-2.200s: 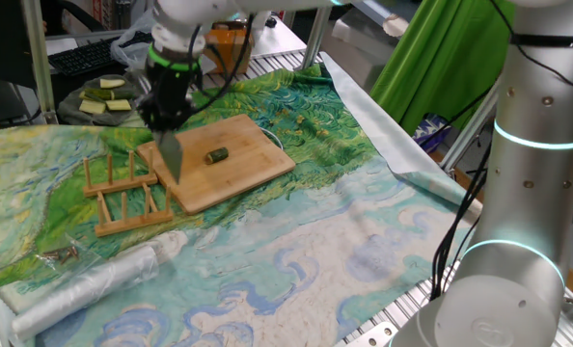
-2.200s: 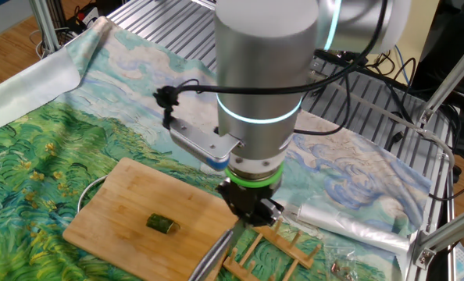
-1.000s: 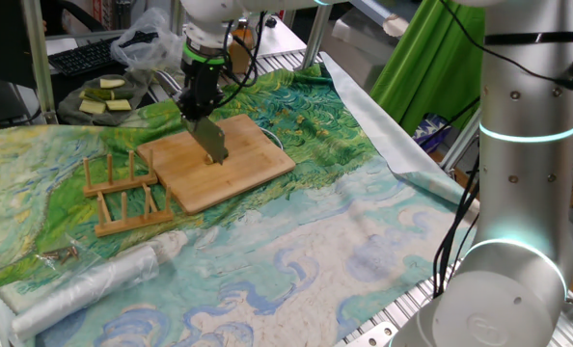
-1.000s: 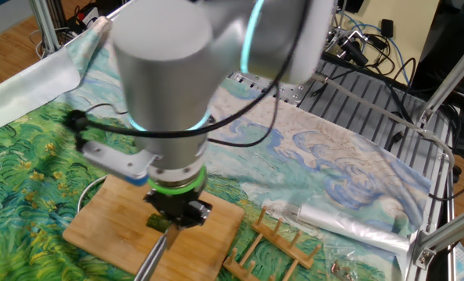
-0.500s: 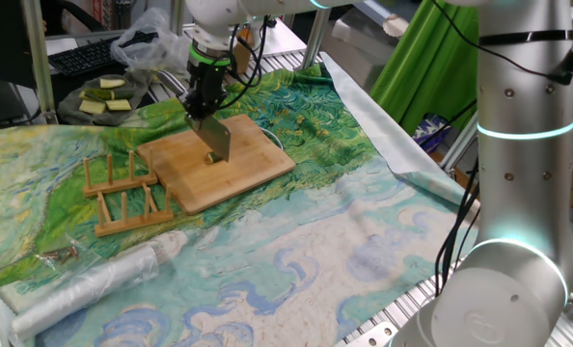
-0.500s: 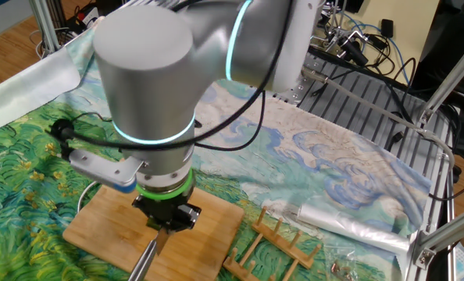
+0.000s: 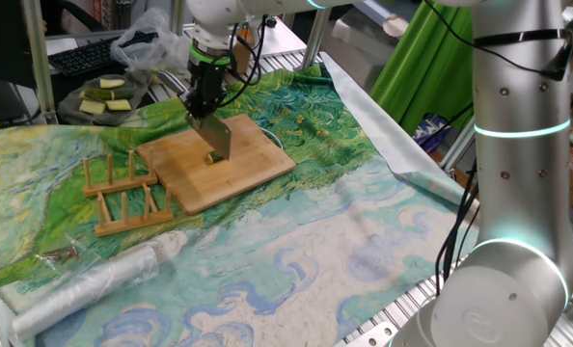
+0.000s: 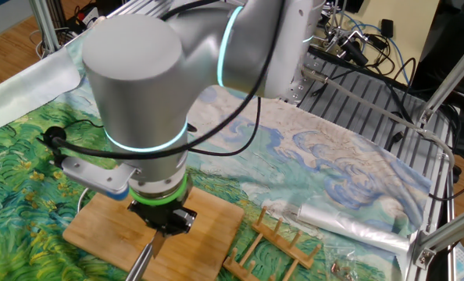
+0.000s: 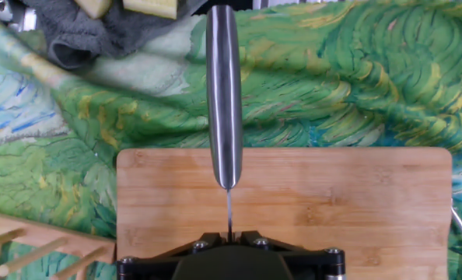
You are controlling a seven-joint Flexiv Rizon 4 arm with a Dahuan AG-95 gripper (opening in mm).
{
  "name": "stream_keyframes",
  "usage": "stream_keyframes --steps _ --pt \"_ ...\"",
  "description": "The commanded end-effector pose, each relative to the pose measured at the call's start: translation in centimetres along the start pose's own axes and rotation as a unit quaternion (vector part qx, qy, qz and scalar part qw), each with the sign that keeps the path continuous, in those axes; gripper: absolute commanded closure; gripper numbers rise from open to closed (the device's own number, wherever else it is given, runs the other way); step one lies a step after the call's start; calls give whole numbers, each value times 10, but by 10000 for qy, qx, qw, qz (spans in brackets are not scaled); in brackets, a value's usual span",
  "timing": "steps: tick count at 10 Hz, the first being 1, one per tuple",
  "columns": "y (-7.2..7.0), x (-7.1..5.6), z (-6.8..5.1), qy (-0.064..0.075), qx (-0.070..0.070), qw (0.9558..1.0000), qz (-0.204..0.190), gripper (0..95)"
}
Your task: Chop the cucumber into shreds
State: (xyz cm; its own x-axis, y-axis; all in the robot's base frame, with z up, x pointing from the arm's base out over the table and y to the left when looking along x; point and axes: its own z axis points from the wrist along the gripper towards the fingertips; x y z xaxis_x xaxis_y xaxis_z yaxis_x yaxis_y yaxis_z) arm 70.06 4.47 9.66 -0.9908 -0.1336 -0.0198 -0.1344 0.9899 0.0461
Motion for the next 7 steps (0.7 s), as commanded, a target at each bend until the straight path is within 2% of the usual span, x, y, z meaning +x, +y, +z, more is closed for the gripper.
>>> stream_keyframes --steps 1,2,3,6,7 --pt "-1 0 0 -27 273 9996 118 950" --pt "-1 0 0 19 336 9991 273 950" --pt "-1 0 0 12 338 9986 418 950" --pt "-1 0 0 1 328 9987 395 950" --pt "-9 4 -2 6 300 9991 291 950"
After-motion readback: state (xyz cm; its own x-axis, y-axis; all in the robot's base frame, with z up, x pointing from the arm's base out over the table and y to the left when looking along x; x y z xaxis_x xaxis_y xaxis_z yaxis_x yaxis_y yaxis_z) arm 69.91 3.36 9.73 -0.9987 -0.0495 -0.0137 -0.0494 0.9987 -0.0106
